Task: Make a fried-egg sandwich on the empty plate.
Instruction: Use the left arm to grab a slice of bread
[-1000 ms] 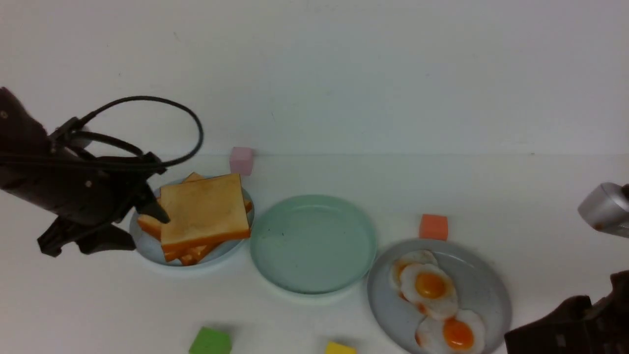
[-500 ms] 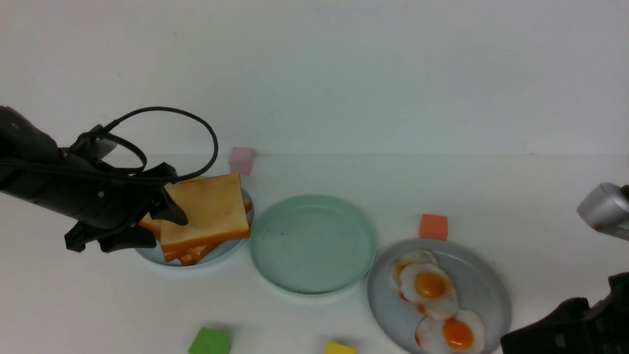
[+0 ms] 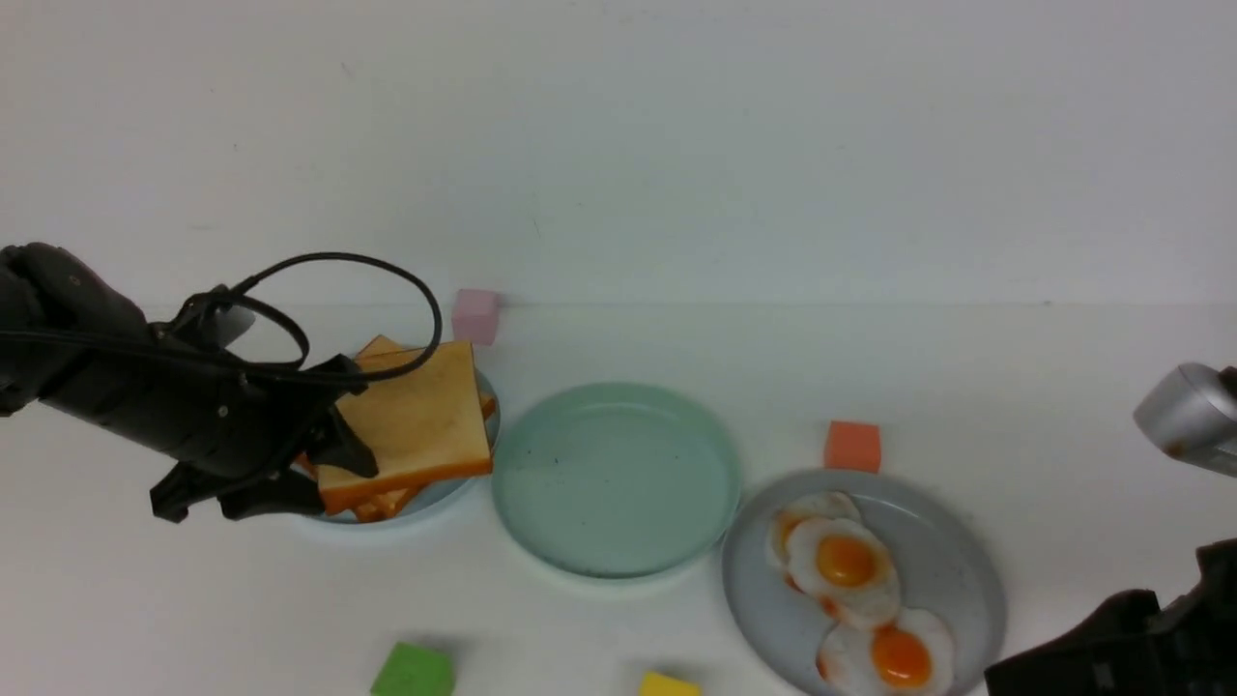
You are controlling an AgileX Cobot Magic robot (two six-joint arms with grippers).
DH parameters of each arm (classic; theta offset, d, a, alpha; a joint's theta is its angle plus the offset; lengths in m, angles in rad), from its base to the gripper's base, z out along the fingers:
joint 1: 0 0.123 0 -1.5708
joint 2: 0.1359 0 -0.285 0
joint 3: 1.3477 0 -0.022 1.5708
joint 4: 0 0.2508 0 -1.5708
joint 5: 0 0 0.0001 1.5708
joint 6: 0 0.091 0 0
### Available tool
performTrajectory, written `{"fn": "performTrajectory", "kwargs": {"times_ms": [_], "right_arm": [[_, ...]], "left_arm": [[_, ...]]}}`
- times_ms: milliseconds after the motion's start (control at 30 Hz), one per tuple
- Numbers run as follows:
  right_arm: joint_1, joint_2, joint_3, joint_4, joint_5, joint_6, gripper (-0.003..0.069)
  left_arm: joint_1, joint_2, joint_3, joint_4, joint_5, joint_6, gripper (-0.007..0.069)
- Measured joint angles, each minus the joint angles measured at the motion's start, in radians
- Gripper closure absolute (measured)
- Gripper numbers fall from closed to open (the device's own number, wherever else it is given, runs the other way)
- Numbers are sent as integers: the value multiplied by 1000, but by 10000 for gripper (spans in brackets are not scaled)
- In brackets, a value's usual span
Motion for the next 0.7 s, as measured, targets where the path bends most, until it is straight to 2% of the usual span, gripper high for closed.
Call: {"fn": "performTrajectory", "kwargs": {"times_ms": [33,133,167,200,267,600,700], "right_arm": [[0,0,0,0,0,0,421],[0,0,0,0,13,0,421],[0,0,0,0,14,0,421],[0,0,0,0,16,0,421],[0,0,0,0,20,0,421],[0,0,0,0,37,0,421],[0,0,0,0,38,0,421]], "left_arm": [[0,0,0,0,0,1,309],[0,0,-1,0,-3,8,449],[0,0,-1,0,-3,8,458],[0,0,-1,0,-3,8,519],[0,0,-1,0,-3,8,571],[0,-103,-1,1,3,9,570],[0,-172,-1,-44,6,17,570]]}}
